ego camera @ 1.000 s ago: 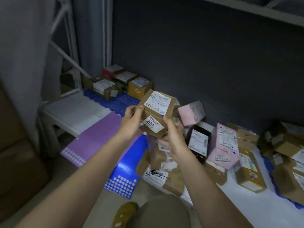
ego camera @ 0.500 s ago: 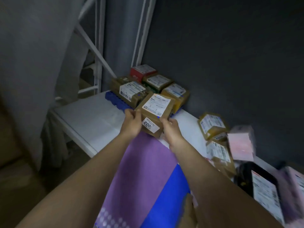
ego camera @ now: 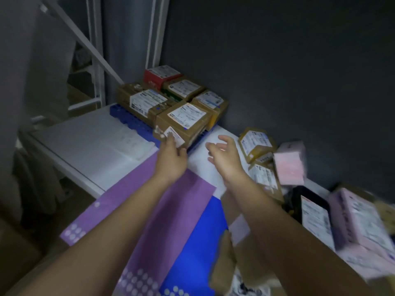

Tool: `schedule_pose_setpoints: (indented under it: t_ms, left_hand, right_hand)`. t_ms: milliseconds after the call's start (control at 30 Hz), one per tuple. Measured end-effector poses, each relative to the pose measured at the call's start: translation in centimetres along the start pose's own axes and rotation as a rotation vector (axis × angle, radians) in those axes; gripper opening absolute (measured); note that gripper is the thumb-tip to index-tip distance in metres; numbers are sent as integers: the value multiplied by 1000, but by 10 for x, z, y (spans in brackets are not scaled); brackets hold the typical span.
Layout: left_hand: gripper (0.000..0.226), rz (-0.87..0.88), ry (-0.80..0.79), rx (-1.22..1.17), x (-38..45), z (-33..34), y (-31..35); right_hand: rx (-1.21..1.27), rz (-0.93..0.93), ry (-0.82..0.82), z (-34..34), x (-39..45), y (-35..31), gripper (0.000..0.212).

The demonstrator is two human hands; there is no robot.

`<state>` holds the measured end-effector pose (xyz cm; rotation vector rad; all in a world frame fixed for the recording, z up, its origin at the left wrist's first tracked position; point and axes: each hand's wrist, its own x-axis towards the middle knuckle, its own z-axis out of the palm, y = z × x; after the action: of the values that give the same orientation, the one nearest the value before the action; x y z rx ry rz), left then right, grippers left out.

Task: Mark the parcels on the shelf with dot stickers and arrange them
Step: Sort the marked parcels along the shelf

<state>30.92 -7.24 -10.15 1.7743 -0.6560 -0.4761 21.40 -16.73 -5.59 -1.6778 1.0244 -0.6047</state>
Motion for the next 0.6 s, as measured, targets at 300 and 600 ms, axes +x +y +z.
schedule_pose_setpoints:
  t_ms: [300,600]
  left_hand:
    - [45,31,-345,232,-123,65,45]
    - [46,-56,-430,69,-175,87,38]
  right_hand:
    - [-483,-41,89,-149,-116,48,55]
    - [-595,189,-92,-160,-184,70,123]
